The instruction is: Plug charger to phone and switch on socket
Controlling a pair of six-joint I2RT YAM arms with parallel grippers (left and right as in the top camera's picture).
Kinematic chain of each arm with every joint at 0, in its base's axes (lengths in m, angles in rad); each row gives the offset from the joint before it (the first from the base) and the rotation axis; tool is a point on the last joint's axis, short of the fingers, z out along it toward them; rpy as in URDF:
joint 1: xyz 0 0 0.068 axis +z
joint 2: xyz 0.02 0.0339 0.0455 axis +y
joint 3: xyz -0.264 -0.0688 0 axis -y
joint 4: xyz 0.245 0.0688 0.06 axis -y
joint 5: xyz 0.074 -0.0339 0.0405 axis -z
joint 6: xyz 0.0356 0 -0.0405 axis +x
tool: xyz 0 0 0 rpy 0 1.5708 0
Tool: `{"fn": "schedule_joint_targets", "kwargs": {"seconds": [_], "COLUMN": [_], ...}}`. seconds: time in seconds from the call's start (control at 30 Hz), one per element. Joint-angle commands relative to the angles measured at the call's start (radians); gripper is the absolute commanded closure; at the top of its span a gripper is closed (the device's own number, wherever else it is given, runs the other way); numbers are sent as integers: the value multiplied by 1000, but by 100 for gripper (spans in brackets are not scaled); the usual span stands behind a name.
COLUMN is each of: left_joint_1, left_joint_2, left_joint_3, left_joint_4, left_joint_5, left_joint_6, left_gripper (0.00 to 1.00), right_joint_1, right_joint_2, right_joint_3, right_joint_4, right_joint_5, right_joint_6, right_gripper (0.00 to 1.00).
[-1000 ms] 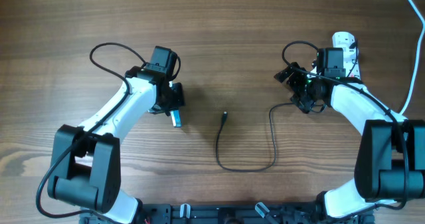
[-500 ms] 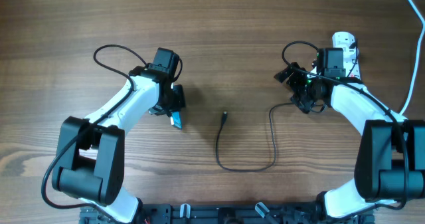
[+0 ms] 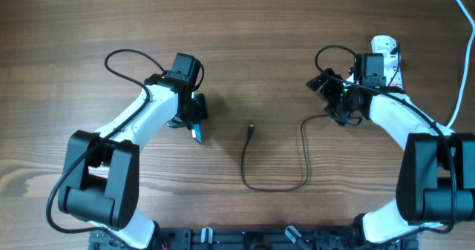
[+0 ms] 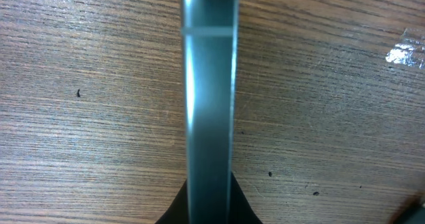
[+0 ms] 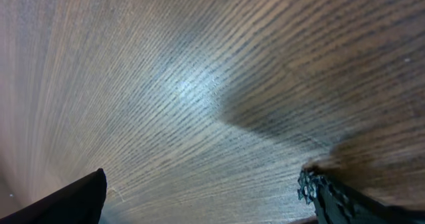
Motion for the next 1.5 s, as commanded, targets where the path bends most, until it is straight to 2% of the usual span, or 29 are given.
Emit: {"fn": "schedule_joint_targets", "kwargs": {"seconds": [0.0,0.13,0.27,0.4,0.5,0.6,0.7,0.77,0.8,0.83,0.87,1.0,1.07,1.1,1.2,1.27,1.33,1.47], "left_joint_1": [-2,19,96,223,304,364,400,416,422,427,430,432,432,432,438,453,474,518], "left_joint_2": [3,-33,-102,-156,-157,-156,-155,-155,-155,-155,-155,-155,-155,-155,-155,-155,-155,-155], "left_joint_3": [-8,-7,-7,-7,-7,-7,-7,-7,-7,-7,-7,-7,-7,-7,-7,-7,-7,-8], "left_joint_4": [6,8,27,51,53,53,53,54,56,57,56,55,56,53,21,11,7,-5], "left_joint_5": [26,144,461,835,987,1001,1001,996,991,989,990,982,977,962,876,861,861,861], "left_joint_6": [-1,28,58,58,58,59,60,64,75,91,111,127,162,165,164,164,164,164], "left_gripper": [96,96,96,96,96,96,96,96,96,96,96,96,96,96,96,96,96,96], "right_joint_1": [3,-13,-13,-8,16,81,187,266,312,358,404,597,668,703,781,811,819,819], "right_joint_2": [37,28,-2,-23,-23,-23,-23,-23,-23,-23,-23,-22,-22,-22,-21,-21,-21,-3], "right_joint_3": [-26,12,107,220,245,235,233,233,233,233,233,233,233,233,233,233,233,233], "right_joint_4": [-6,-25,-139,-352,-471,-534,-557,-551,-544,-534,-523,-496,-497,-496,-496,-494,-485,-449], "right_joint_5": [9,-98,-85,-89,-89,-64,-34,-29,-20,-2,24,176,237,263,324,353,359,359], "right_joint_6": [-92,-159,-255,-438,-506,-511,-505,-484,-449,-405,-356,-187,-123,-95,-9,35,51,65], "right_gripper": [0,0,0,0,2,17,50,67,73,89,95,95,88,80,65,60,50,44]}}
